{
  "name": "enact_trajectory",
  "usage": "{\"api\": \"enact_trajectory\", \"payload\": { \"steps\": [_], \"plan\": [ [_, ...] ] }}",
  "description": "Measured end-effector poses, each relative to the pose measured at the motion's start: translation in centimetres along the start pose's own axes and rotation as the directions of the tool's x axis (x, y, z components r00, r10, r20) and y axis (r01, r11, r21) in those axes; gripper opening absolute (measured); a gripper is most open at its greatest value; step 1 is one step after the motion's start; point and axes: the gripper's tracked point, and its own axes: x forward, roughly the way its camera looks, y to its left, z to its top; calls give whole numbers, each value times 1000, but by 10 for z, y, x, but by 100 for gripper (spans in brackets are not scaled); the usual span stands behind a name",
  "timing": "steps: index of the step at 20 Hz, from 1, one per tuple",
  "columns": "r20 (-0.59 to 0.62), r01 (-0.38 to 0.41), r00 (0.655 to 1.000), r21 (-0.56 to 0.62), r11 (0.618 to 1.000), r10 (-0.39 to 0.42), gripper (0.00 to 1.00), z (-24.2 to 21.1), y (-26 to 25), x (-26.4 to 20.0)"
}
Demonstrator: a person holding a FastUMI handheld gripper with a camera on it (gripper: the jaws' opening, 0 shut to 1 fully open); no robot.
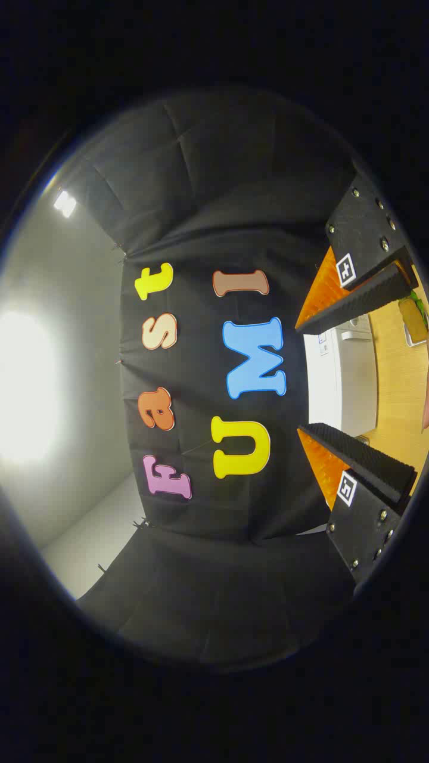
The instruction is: Open the microwave, put the food inside, and close the microwave door.
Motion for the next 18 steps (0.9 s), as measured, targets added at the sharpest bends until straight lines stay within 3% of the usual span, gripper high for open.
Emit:
{"api": "enact_trajectory", "payload": {
  "steps": [18],
  "plan": [
    [11, -19, 1000, -25, 1000, 19, 96, 2, 0, 6]
  ]
}}
